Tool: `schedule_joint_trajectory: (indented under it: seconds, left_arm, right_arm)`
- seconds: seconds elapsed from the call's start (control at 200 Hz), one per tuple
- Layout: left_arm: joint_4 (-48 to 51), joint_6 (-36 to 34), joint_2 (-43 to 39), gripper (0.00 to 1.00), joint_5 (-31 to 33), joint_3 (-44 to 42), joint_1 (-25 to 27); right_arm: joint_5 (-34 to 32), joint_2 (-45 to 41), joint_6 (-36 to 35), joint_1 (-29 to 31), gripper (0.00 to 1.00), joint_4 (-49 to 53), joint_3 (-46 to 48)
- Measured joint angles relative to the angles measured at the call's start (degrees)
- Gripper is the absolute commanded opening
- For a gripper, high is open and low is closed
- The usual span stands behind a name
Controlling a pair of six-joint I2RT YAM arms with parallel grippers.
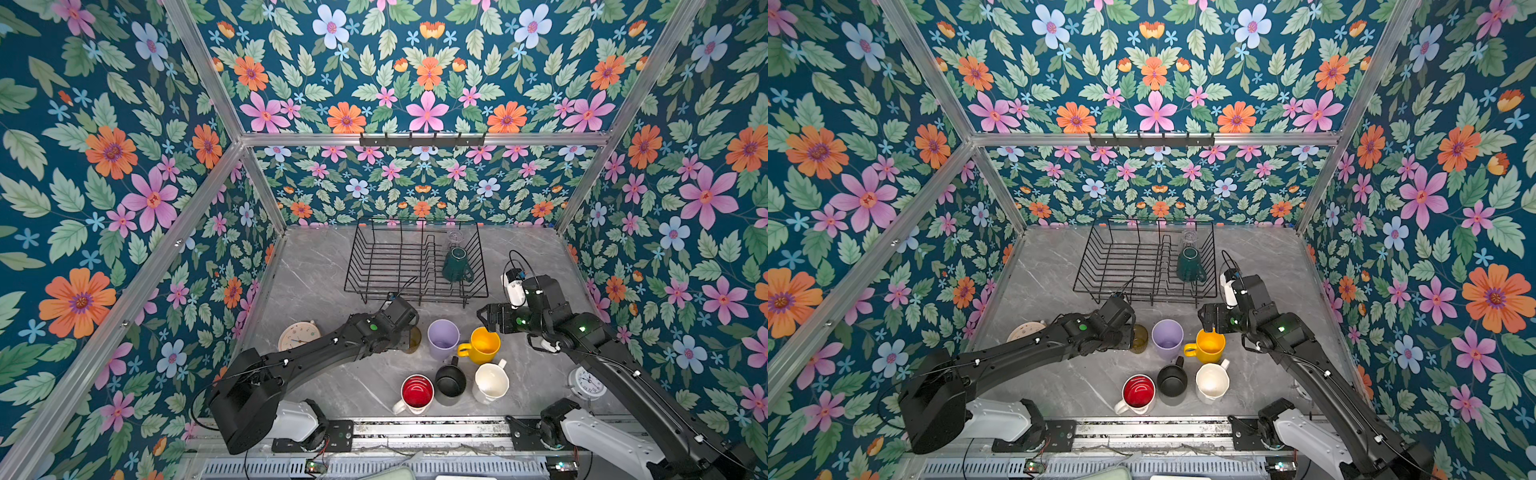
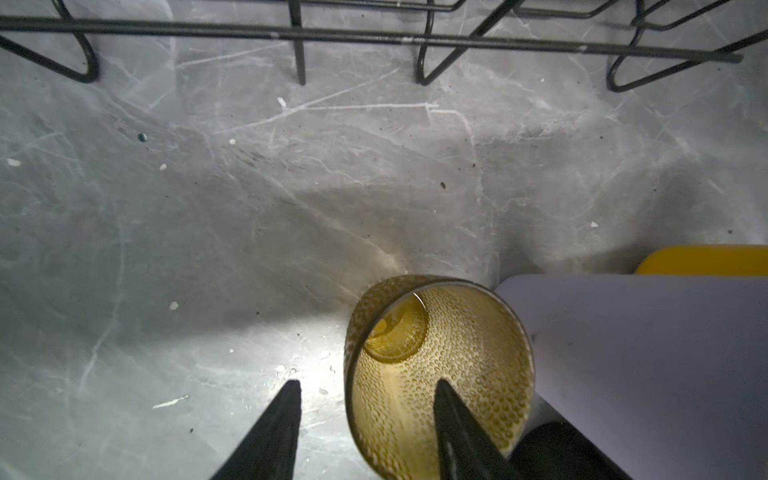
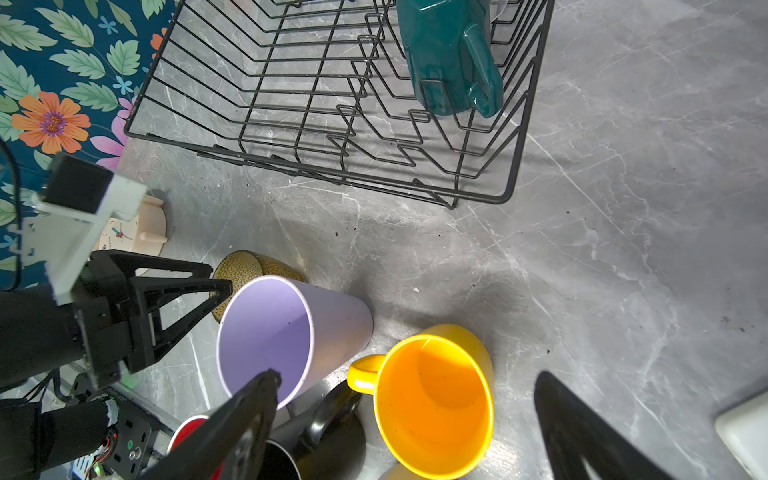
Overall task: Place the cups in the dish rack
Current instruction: 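Close the left gripper on the gold tumbler's rim and lift it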
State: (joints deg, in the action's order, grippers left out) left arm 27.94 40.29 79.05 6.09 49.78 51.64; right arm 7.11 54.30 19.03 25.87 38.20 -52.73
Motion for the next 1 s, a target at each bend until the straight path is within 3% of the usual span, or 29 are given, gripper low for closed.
schedule_joint_trajectory:
  seconds: [0.225,0.425,0.915,1.0]
  left_arm:
    - [-0.85,0.0,2.19,0.47,0.0,0.13,0.0]
    - [-1.75,0.0,4.02,0.38,-0.04,0.2,0.0]
    - [-2.03,0.07,3.93,0.0,-0.5,-0.48,0.0]
    - [-2.14,0.02,3.69,0.0,-0.7,-0.7,0.0]
  right_arm:
    - [0.0,-0.92,-0.17,0.0,0.96,-0.74,0.61]
    - [-0.09,-1.6,-0.17,0.0,0.96,-0.79,1.18]
    - [-0.22,-2.34,-0.15,0.0,0.96,-1.07,1.92]
    - [-0.22,-2.34,-0.15,0.0,0.96,-1.09,1.92]
